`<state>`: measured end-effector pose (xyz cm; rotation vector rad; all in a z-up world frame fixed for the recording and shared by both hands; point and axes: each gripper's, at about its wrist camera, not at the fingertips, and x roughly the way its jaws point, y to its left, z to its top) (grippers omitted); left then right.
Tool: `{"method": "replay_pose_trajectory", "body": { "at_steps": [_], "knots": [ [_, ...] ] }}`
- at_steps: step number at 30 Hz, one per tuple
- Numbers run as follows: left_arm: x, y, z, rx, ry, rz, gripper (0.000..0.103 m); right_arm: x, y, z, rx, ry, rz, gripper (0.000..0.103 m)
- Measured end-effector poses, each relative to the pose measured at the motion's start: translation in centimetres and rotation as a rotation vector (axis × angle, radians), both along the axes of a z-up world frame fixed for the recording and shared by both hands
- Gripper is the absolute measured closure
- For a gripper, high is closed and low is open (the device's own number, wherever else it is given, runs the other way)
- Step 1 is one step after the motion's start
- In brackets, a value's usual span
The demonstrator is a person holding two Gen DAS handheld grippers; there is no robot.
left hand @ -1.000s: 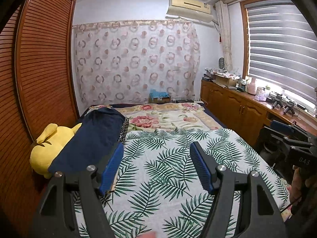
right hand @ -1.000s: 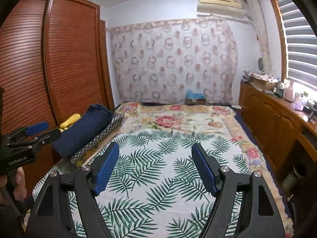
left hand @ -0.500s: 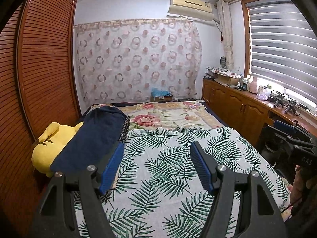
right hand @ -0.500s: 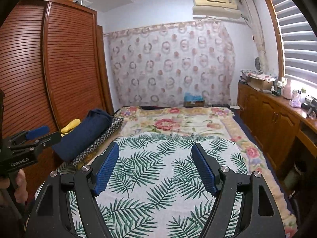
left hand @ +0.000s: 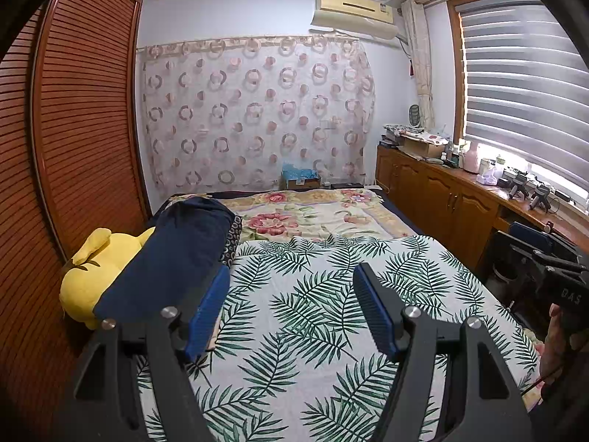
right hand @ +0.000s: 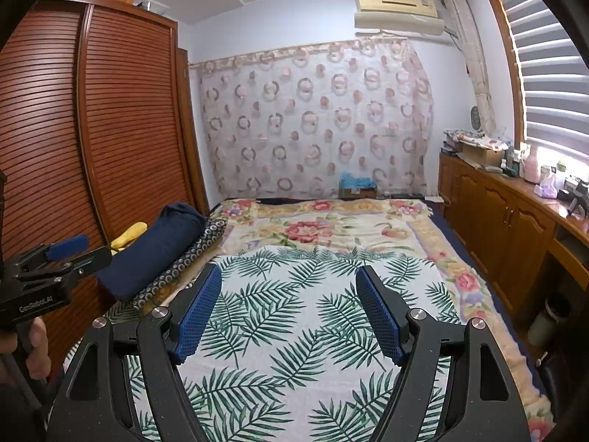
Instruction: Fold small clothes
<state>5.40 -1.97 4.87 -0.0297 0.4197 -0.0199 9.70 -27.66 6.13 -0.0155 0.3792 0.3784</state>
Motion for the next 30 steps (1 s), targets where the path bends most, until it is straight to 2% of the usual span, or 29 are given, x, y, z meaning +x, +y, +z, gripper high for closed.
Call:
{"method": "replay_pose_trajectory", "body": {
  "at_steps": [30],
  "knots": [
    [-0.34, 0.05, 0.26, 0.000, -0.009, 0.004, 0.033, -0.03, -0.53, -0.25, 0.000, -0.004, -0.003, 0.026]
  ]
}}
